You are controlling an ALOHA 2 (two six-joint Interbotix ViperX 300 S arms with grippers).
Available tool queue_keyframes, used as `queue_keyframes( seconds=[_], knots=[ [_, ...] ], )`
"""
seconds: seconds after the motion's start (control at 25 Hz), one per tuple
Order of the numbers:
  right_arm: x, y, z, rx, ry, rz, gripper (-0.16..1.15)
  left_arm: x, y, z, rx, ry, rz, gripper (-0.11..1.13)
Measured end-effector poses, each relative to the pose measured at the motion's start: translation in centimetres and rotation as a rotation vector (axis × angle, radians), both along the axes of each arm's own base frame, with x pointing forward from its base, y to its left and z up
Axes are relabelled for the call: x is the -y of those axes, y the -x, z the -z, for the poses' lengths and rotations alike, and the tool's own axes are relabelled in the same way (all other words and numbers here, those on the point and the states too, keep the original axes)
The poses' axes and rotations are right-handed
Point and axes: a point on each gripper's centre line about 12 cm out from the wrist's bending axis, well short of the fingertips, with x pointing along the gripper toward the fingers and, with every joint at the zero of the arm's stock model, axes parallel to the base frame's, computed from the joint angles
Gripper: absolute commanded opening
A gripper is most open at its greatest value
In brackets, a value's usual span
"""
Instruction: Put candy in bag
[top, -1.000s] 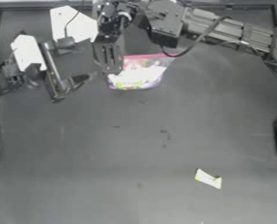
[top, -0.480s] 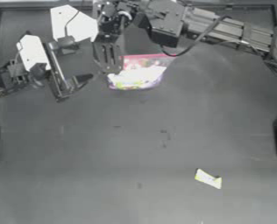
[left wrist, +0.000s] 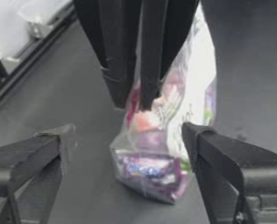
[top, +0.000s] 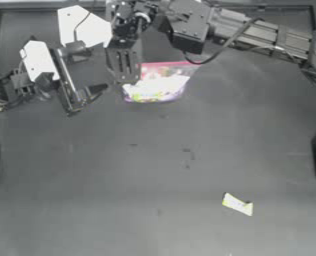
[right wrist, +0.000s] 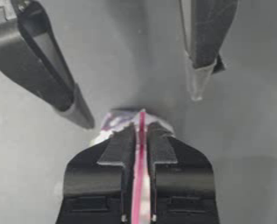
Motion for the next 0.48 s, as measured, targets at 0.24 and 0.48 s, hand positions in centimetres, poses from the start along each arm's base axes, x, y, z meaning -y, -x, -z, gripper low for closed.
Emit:
queue_keyframes(
  seconds=[0.24, 0.48],
  knots=[
    [0.0, 0.0, 0.0, 0.0, 0.0, 0.0, 0.36, 0.0, -0.03, -0.02, 0.004, -0.003, 0.001, 0.97],
    [-0.02, -0.01, 0.0, 0.001, -0.001, 0.0, 0.36, 0.04, -0.06, 0.03, -0.002, -0.01, 0.011, 0.88]
  ],
)
